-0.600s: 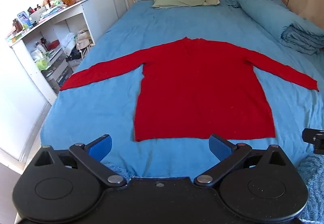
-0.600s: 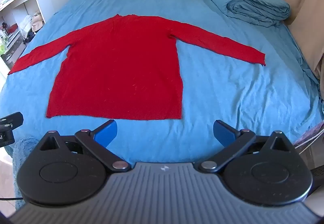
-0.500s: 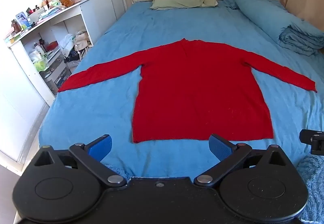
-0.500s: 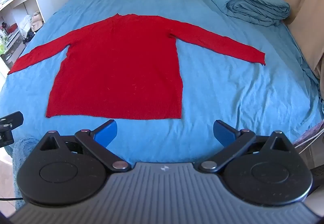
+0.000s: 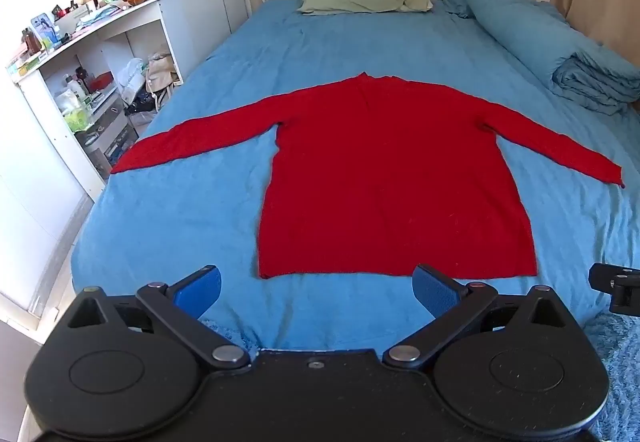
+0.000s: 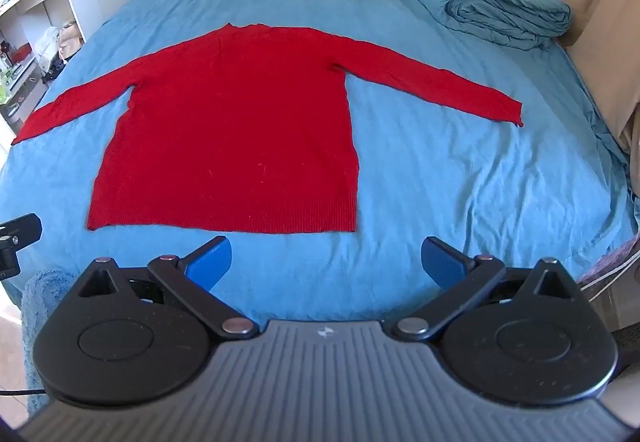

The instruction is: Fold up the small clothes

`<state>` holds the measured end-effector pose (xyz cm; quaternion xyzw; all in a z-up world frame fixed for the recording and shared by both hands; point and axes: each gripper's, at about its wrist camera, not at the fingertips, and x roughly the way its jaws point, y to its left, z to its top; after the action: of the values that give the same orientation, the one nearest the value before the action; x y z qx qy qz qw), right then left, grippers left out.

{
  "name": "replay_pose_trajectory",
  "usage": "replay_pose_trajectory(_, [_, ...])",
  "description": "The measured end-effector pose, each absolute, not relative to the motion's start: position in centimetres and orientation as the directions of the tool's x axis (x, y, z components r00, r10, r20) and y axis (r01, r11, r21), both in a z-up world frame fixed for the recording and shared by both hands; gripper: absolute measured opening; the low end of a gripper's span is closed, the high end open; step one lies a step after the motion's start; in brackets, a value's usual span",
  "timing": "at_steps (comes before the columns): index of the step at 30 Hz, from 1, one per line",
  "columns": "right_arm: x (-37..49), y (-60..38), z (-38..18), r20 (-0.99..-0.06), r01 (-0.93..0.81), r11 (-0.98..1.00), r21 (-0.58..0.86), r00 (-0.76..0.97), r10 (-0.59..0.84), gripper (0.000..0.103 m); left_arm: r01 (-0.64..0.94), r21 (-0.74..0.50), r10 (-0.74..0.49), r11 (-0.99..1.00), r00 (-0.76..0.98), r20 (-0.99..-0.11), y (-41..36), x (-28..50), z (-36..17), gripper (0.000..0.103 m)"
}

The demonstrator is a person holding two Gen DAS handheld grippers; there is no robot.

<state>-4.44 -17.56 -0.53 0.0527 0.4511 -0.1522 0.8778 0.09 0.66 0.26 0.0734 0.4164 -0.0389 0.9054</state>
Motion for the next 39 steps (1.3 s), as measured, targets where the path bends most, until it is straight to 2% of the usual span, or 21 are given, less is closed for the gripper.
replay_pose_trajectory(39, [-4.41,-17.72,-0.68,-0.809,0.327,0.944,-0.038,0.544,-0.221,0.103,0.116,0.08,-0.015,0.99,0.651,-0.759,0.89,0.4,-0.13,0.103])
